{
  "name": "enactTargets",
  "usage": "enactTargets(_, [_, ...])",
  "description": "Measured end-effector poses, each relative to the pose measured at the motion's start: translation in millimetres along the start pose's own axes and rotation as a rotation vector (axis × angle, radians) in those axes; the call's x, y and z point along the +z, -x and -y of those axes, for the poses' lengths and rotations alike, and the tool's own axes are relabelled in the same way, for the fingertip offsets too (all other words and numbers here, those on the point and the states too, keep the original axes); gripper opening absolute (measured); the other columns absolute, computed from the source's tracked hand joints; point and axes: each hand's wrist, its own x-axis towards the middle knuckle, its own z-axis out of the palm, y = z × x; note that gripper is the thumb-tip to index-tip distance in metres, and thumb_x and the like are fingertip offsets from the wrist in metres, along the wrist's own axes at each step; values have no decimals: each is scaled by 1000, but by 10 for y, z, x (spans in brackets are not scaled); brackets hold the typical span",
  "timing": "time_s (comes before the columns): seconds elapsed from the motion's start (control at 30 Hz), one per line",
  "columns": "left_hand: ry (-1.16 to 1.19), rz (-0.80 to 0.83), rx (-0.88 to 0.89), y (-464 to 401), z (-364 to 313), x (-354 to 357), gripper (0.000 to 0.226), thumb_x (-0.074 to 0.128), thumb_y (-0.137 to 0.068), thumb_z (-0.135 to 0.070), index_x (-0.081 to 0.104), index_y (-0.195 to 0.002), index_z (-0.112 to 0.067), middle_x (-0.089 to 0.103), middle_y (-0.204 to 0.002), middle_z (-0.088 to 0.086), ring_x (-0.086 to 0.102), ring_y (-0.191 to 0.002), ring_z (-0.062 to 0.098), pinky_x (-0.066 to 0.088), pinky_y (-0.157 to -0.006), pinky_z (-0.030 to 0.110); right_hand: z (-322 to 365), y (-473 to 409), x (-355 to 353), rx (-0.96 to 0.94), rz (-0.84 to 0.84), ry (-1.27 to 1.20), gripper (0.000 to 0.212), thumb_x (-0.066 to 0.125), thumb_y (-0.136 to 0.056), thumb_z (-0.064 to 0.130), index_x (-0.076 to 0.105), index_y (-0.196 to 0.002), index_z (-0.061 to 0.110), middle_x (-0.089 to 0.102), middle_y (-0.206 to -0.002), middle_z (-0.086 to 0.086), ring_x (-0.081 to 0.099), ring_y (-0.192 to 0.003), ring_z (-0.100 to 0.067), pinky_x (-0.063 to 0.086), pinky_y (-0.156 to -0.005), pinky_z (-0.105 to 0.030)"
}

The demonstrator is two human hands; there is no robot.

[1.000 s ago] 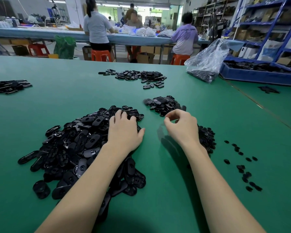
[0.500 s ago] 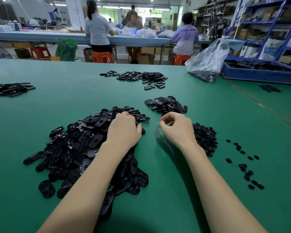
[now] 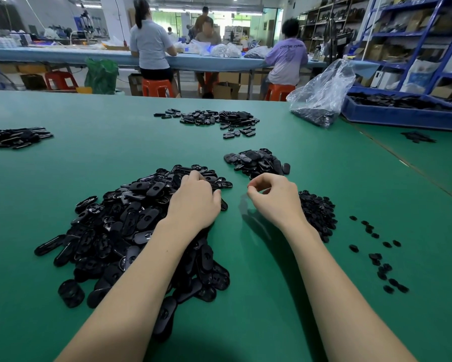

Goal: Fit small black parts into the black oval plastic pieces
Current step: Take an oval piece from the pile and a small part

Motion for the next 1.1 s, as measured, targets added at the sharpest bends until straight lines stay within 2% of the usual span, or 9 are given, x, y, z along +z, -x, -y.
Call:
enactTargets(0.1, [35,-11,-3,-2,-6,3,42,44,-105,-34,70,-110,-1,50,-134,11,40,-128,27,44,-98,40,-12,-15,-50,14,-10,-40,9,66,-88,27,74,-85,29,72,-83,17,67,-81,-4,57,-80,-30])
enactTargets(0.23, [142,-218,52,12,-68,-54,33,56,-99,-33,74,-114,-9,60,-125,4,44,-123,22,43,-93,32,-50,-62,-186,26,-44,-76,12,67,-89,26,74,-81,31,70,-77,17,66,-72,0,51,-67,-21])
enactTargets(0.33, [436,-268,48,15,-175,-110,19,68,-91,-25,79,-104,-18,70,-112,-1,64,-104,17,53,-94,31,-94,-96,-339,-3,-6,6,15,65,-90,25,72,-79,32,69,-74,18,65,-66,-1,48,-59,-16])
enactTargets(0.4, [731,-194,-48,36,-242,-126,16,69,-88,-18,81,-91,-28,76,-89,-5,71,-78,13,61,-67,28,-136,-115,-436,2,40,95,16,66,-90,27,71,-77,34,69,-76,18,67,-75,-6,51,-69,-24])
enactTargets(0.5, [1005,-50,-157,62,-294,-83,29,66,-85,-5,79,-76,-28,74,-71,-7,64,-59,8,44,-44,12,-188,-121,-535,61,100,276,13,67,-88,28,71,-79,36,69,-82,21,65,-90,-12,52,-80,-30])
enactTargets(0.77, [1185,68,-252,78,-333,34,18,74,-83,-4,76,-72,-19,72,-69,-4,66,-59,7,52,-59,19,-101,-40,-478,170,180,465,7,74,-82,35,76,-87,39,75,-104,10,67,-104,-19,53,-87,-30])
enactTargets(0.93, [1330,93,-307,66,-335,46,20,72,-85,8,66,-76,-9,68,-66,1,65,-55,10,60,-66,24,-67,-33,-456,149,189,455,8,72,-83,26,71,-80,34,74,-97,13,67,-100,-17,54,-88,-32])
enactTargets(1.03, [1406,98,-341,54,-335,51,24,70,-84,12,58,-81,-9,67,-60,-2,65,-51,10,60,-67,24,-69,-51,-450,106,177,294,7,73,-83,26,72,-79,31,72,-84,17,67,-88,-10,51,-78,-27])
enactTargets(1.1, [1458,101,-352,55,-337,45,24,68,-84,13,60,-88,-9,68,-73,3,67,-56,10,61,-69,24,-45,-53,-451,81,186,13,8,79,-82,23,74,-78,29,70,-72,16,64,-74,-5,47,-68,-23])
